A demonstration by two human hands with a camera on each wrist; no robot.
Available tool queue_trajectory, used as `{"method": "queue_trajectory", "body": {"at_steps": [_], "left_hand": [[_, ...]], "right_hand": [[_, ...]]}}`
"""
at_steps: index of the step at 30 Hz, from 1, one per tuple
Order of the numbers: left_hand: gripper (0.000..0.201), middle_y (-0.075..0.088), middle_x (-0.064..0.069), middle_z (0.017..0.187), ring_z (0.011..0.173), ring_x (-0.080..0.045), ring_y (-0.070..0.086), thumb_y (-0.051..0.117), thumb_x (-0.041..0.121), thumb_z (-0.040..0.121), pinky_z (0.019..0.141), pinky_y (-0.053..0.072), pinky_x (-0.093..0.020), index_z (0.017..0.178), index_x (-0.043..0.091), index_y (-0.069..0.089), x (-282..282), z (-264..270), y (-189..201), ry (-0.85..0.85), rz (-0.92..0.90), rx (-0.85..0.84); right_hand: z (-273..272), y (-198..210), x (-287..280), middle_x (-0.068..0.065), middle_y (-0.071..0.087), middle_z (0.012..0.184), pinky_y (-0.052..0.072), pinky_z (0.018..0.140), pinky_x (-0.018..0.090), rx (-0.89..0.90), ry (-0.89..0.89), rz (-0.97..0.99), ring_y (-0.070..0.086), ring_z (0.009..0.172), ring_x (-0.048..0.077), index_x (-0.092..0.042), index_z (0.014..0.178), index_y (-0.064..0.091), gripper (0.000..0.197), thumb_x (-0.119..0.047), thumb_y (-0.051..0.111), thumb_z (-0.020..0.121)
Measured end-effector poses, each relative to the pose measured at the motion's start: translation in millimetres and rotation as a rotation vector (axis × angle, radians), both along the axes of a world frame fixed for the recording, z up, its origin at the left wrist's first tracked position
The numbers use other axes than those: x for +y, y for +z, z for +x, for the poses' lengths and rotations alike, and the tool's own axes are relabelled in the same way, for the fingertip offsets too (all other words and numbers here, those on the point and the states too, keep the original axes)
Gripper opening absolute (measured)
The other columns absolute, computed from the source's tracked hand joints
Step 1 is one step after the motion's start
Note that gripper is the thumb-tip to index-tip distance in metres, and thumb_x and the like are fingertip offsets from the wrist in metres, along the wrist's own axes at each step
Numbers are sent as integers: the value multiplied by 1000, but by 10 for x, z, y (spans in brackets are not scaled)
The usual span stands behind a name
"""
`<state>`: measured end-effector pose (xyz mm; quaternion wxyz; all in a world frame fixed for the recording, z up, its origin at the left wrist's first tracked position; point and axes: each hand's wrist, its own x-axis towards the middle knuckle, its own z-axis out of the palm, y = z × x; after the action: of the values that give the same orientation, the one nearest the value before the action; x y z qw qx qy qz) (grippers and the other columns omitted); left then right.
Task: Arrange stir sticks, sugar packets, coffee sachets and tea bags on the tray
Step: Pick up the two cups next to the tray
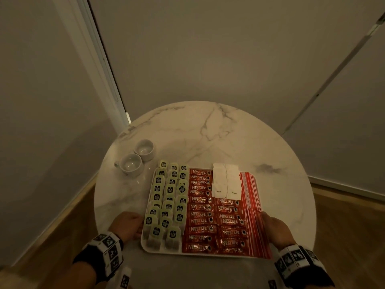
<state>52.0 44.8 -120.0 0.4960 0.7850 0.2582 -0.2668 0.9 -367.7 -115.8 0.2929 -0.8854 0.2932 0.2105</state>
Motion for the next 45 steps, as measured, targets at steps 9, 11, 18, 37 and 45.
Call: {"method": "queue_trajectory", "body": {"at_steps": [9, 11, 18, 37, 45], "left_hand": [[11, 60, -8, 92, 80, -20, 57, 63, 23, 82, 80, 49, -38, 84, 13, 61, 52, 283, 349, -193, 375, -325], [33, 47, -7, 110, 100, -26, 51, 73, 27, 76, 91, 44, -40, 101, 13, 55, 70, 488, 493, -132, 441, -442], [106, 22, -5, 149, 137, -29, 20, 84, 49, 60, 109, 31, -49, 145, 21, 27, 238, 1245, 553, -251, 595, -383], [79, 62, -10, 114, 105, -30, 58, 83, 57, 53, 87, 49, -38, 112, 11, 58, 347, 1797, 198, -340, 597, -371], [72, 61, -2, 112, 100, -24, 56, 82, 55, 55, 85, 47, -37, 113, 23, 54, -404, 2372, 549, -544, 503, -509]], "right_hand": [[240, 391, 119, 14, 53, 131, 40, 98, 49, -170, -75, -272, 46, 119, 35, -18, 135, 45, 59, -52, 56, 87], [582, 661, 355, 10, 55, 128, 42, 97, 49, -326, 36, -240, 45, 120, 32, -21, 136, 42, 65, -46, 66, 82], [1813, 1022, 1639, 3, 44, 137, 41, 104, 41, -473, 429, 86, 40, 126, 22, -26, 144, 31, 88, -31, 81, 71], [2944, 172, 2905, 10, 42, 128, 47, 95, 43, -377, 812, 52, 49, 114, 31, -9, 131, 43, 72, -33, 79, 73], [2963, 461, 1710, 8, 38, 133, 47, 96, 35, -358, 514, -16, 51, 114, 27, -9, 131, 41, 83, -25, 87, 64]]}}
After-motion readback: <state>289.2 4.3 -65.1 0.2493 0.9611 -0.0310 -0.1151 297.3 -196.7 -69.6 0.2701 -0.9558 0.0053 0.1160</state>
